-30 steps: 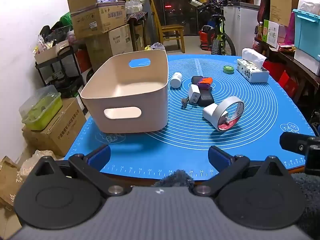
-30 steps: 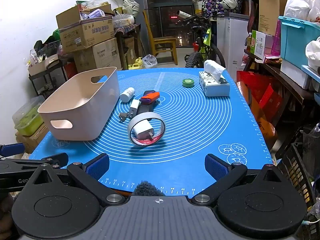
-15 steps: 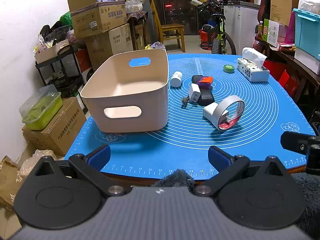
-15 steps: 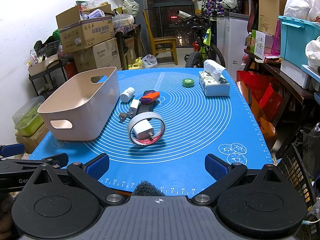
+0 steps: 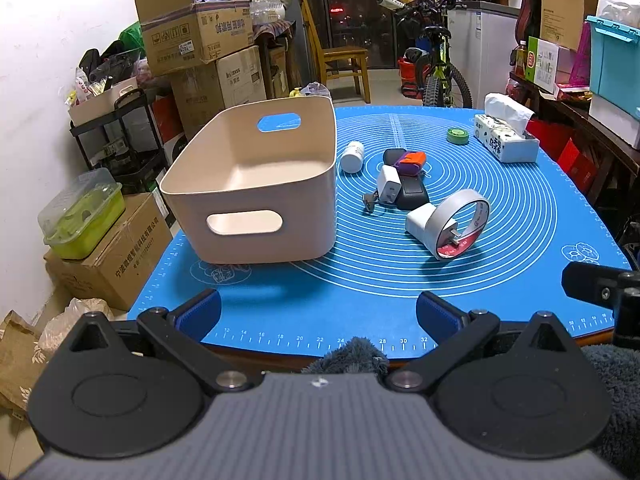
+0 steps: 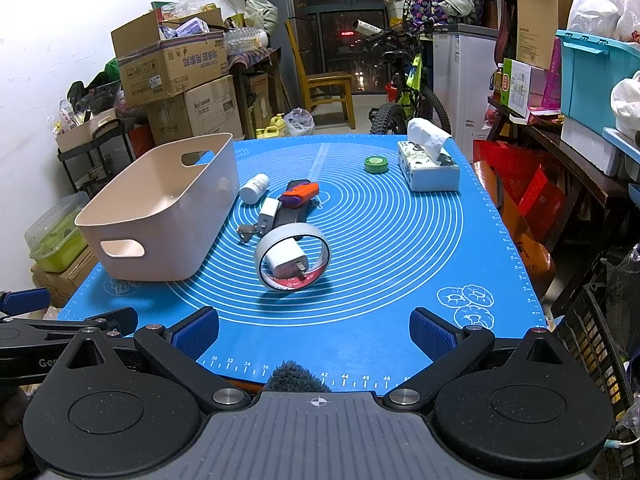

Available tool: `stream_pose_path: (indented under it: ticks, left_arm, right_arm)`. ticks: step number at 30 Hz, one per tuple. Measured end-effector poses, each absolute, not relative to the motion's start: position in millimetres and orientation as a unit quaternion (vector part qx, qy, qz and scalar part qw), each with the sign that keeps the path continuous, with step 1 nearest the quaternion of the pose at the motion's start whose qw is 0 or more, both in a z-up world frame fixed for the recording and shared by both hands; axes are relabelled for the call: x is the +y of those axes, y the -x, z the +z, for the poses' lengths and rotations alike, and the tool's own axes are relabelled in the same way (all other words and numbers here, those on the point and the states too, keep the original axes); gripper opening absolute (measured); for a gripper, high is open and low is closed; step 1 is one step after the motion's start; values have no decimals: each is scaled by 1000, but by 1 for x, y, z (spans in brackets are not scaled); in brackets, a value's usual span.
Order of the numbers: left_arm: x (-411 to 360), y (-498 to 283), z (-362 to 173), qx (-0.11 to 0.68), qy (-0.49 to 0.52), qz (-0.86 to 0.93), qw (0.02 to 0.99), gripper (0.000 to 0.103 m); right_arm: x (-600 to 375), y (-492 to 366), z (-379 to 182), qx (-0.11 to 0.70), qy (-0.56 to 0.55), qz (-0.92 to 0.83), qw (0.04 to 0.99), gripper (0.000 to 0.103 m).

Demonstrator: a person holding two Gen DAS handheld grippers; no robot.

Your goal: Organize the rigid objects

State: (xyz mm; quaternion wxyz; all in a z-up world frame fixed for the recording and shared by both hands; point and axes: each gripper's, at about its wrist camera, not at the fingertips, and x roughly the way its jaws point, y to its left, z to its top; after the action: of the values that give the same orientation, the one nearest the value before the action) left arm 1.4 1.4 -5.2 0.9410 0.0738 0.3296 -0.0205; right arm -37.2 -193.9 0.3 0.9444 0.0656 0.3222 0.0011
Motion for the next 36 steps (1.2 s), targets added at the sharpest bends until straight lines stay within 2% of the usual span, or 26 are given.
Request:
stream_pose_path:
  ticks: [36]
  left_arm:
    - [7, -5, -6, 338, -66, -16, 939, 102]
  right_arm:
    - [-196, 37, -3, 321, -69, -4, 944, 101]
